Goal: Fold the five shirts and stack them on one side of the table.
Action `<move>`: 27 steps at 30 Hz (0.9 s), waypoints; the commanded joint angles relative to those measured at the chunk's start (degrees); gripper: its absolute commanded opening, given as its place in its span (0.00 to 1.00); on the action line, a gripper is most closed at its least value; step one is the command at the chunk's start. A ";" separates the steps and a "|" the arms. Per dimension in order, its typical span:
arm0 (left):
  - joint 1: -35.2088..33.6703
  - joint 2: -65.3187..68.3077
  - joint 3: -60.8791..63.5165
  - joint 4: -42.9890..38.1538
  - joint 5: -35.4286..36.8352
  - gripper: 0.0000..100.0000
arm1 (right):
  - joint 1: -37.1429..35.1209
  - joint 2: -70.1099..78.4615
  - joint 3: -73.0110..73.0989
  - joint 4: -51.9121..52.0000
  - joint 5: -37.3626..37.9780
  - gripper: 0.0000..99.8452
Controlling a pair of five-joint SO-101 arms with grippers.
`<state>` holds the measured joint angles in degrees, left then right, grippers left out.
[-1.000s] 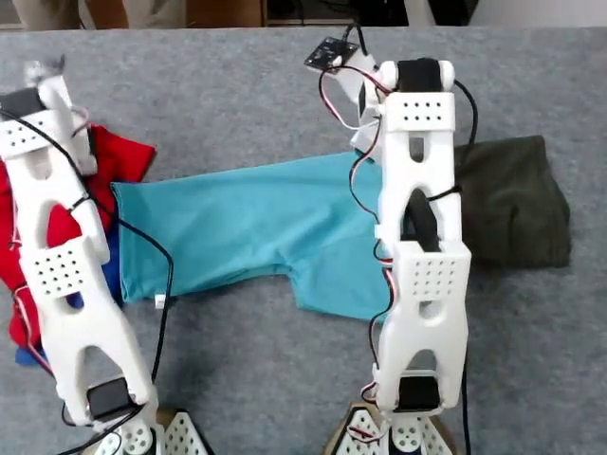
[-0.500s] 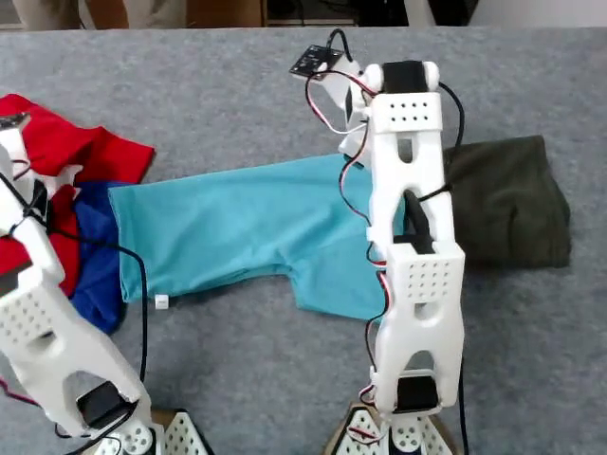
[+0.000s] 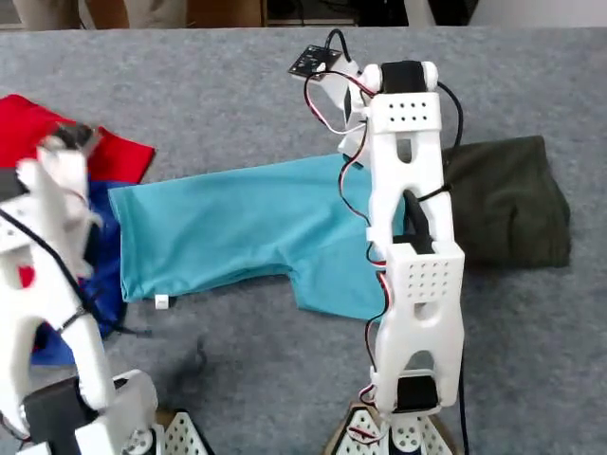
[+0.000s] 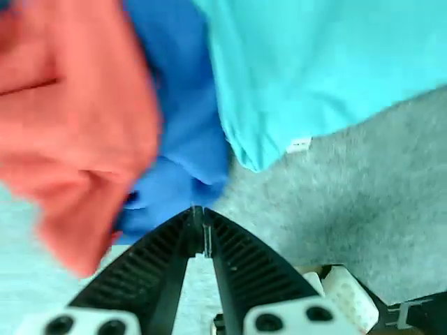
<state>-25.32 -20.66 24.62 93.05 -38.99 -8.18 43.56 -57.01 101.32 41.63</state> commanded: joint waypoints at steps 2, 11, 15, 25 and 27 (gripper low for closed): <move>-4.04 -2.24 14.33 -13.19 -0.97 0.02 | 1.10 -4.00 0.04 0.00 0.44 0.00; -7.30 8.75 14.51 -18.55 -3.16 0.02 | 5.32 -4.18 -0.31 0.00 0.53 0.00; -7.65 19.03 4.92 -19.96 -0.18 0.02 | 7.25 -4.18 -0.31 0.09 0.53 0.00; -7.74 51.47 -35.78 -19.96 9.93 0.02 | 9.71 -4.18 -0.31 0.26 0.62 0.00; -8.70 56.92 -45.45 -19.60 12.66 0.02 | 9.80 -4.18 -0.40 0.79 1.32 0.00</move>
<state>-32.35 28.40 -4.40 74.59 -29.85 0.62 43.56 -56.92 101.32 41.63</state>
